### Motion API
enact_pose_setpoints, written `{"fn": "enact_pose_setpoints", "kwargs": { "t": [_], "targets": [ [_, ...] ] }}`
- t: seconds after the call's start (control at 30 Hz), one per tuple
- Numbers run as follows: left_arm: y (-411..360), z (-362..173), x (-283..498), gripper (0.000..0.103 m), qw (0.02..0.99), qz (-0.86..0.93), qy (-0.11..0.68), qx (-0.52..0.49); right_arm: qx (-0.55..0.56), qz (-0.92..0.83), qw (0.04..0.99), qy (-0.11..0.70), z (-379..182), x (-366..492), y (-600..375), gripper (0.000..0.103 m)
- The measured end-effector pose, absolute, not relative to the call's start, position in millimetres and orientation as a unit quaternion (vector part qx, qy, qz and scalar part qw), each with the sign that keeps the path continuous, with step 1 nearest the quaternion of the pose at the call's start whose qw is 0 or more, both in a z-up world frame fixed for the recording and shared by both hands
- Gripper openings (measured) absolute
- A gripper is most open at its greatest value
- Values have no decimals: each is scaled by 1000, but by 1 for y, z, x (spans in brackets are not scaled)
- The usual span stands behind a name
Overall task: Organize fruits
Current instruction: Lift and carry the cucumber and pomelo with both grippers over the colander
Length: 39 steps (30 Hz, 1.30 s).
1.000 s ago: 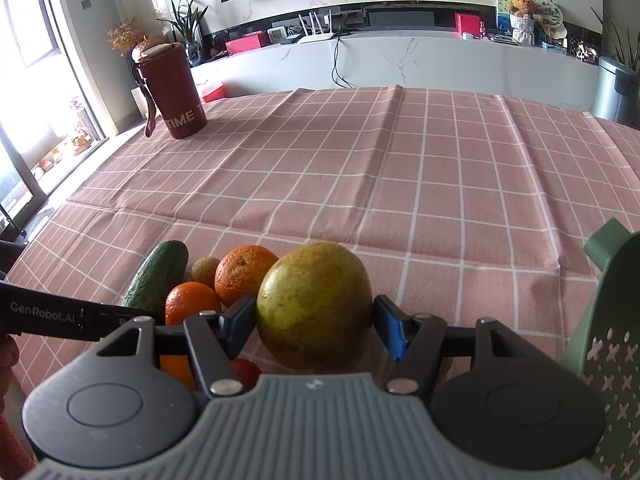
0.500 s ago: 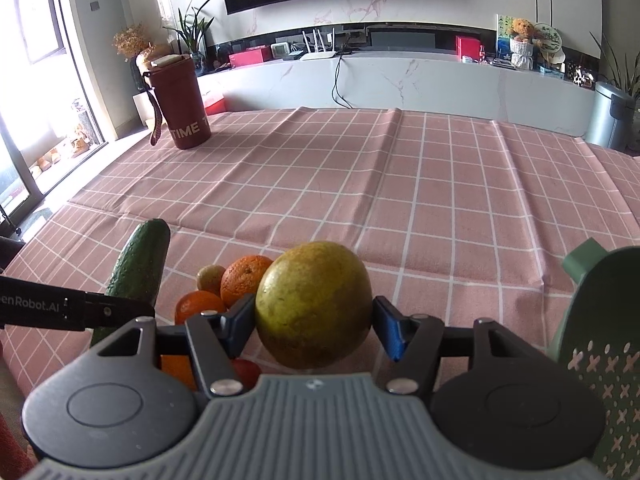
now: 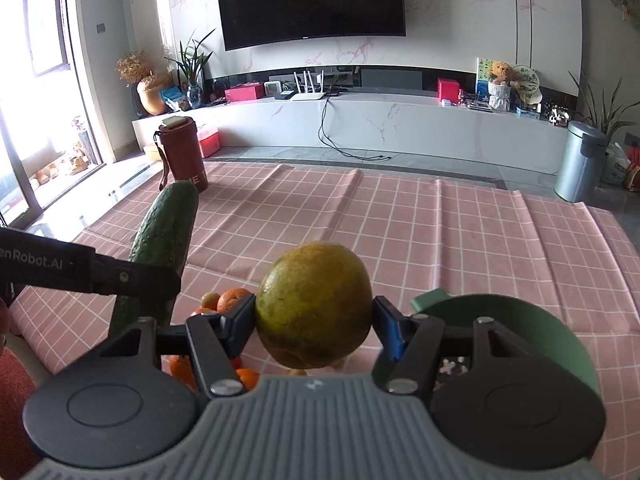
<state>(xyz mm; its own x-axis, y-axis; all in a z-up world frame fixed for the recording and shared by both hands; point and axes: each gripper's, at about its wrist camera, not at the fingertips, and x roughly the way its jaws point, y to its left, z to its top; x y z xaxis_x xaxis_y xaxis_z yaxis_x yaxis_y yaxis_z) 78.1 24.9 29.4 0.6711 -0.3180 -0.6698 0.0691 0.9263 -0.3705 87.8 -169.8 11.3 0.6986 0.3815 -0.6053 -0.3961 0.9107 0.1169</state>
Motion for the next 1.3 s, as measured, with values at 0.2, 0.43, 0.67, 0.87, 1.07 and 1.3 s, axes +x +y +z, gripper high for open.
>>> {"fn": "enact_pose_setpoints", "kwargs": {
  "t": [0.2,0.43,0.67,0.87,1.07,1.3],
  "targets": [
    [-30,32,92,43,884,-177,405,-150,-34,164,925,342,25,76,-231,60],
    [-88,5,129,43,859,-211,448,-133,-47,162,900,402,13,89,-279,60],
    [-120,-20,153,43,845,-215,474,-123,-63,183,869,456,-18,118,-288,60],
    [-132,-42,165,43,834,-204,507,-78,-138,204,843,478,-39,140,-273,60],
    [-140,-53,168,43,827,-202,524,-40,-163,224,821,500,-59,158,-269,59],
    [-139,-61,173,43,822,-206,530,-39,-172,245,814,498,-73,162,-269,60]
  ]
}}
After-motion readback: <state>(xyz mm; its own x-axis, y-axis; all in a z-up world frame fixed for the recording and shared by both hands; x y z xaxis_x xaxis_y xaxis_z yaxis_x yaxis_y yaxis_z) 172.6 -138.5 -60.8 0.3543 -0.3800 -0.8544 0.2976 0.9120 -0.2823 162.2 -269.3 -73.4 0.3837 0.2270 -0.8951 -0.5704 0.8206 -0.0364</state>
